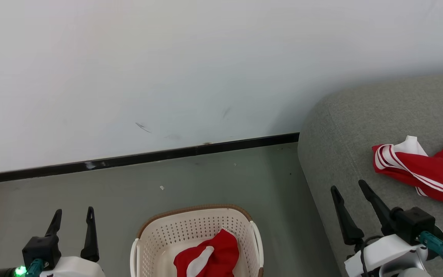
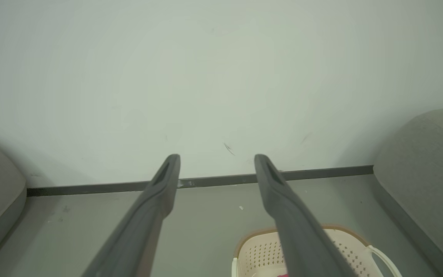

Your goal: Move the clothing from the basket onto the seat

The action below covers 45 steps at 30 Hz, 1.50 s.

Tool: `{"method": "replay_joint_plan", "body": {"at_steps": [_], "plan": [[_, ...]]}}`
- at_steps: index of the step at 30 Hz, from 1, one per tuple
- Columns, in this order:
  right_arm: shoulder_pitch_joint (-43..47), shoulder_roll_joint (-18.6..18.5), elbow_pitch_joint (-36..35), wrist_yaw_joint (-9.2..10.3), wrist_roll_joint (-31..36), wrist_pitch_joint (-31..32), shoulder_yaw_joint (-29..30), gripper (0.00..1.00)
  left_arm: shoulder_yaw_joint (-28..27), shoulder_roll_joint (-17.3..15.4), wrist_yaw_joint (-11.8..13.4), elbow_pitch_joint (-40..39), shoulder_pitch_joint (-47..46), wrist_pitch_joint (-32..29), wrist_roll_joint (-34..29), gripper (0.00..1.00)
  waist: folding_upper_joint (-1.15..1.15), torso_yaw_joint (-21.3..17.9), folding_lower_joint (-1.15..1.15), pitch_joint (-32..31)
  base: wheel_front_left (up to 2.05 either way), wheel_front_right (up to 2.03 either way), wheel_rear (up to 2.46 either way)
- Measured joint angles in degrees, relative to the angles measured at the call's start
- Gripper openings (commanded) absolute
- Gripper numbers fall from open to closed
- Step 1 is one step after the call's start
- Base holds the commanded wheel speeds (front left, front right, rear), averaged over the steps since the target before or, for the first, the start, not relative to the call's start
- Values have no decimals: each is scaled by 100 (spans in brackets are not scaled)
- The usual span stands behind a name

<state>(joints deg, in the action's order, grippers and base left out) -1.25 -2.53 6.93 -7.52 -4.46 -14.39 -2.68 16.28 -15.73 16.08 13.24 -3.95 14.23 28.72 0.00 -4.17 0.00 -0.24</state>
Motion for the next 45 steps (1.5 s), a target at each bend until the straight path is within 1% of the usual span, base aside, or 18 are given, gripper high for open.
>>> {"method": "replay_joint_plan", "body": {"at_steps": [15,24,27,36,45], "plan": [[22,4,-138,0,-38,0,8,100,-5,-32,16,-145,116,5,-21,100,0,9,0,138,0,0,0],[18,5,-260,0,-52,0,-3,100,145,-90,-10,-145,108,-14,-112,100,0,1,0,299,0,0,0],[11,5,-276,0,-52,0,16,100,236,-112,-19,-148,79,-104,-190,100,0,-4,0,374,0,0,0],[-47,9,-452,0,-52,0,88,100,515,-114,-215,-144,-434,-366,-323,100,0,-41,0,664,0,0,0],[-187,12,-658,0,-52,0,210,100,949,101,-471,186,-1143,-717,-446,100,0,-136,0,1060,0,0,0]]}}
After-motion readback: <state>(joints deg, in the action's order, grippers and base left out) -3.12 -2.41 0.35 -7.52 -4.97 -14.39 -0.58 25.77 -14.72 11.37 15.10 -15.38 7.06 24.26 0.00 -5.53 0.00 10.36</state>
